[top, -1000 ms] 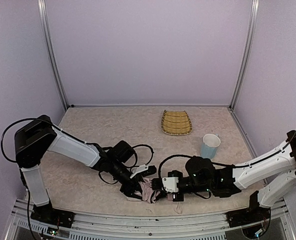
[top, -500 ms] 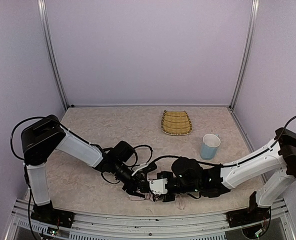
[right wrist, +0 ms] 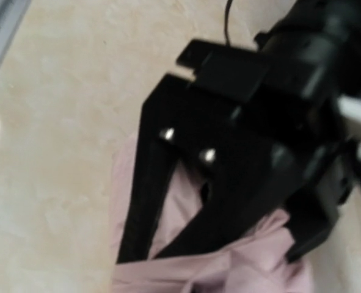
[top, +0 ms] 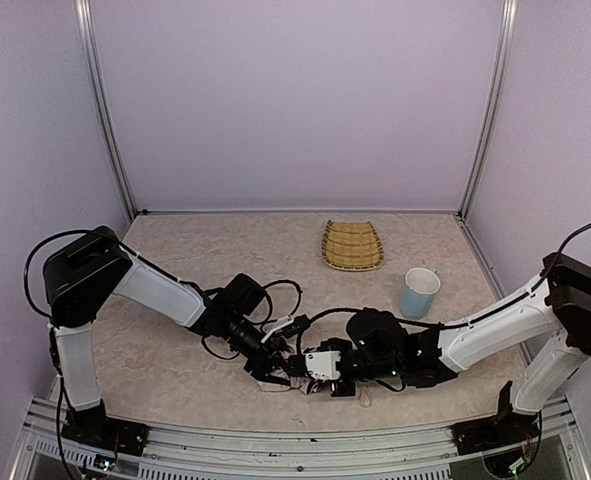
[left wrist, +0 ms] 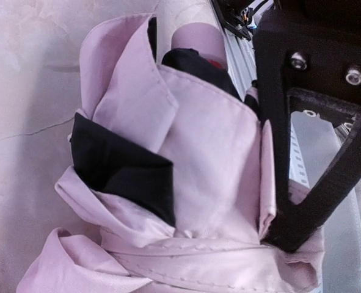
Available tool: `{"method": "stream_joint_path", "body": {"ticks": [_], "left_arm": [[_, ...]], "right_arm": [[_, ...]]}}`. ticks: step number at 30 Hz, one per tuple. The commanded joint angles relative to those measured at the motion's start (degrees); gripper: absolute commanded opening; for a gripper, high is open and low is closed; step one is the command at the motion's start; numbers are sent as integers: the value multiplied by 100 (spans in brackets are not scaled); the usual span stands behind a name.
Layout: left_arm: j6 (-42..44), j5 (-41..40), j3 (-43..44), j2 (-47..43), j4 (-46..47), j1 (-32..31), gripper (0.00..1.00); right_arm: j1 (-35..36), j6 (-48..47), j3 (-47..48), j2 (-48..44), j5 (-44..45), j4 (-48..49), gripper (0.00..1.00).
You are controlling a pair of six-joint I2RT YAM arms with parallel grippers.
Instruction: Put away the umbrella
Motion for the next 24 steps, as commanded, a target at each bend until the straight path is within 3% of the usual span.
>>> {"method": "stream_joint_path", "body": {"ticks": [1, 8, 16, 24], "left_arm": [[607, -656, 47, -38, -433, 131, 61], [853, -935, -256, -491, -53, 121, 90], [624, -2206, -781, -1435, 1019, 59, 91], [906, -3059, -1268, -2366, 1006, -218, 98]], "right_arm": [[-340, -2, 233, 488, -232, -616, 0], [-817, -3, 441, 492, -761, -747, 0], [-749, 79, 454, 666, -875, -677, 0], [-745, 218, 406, 653, -717, -464, 0]]}}
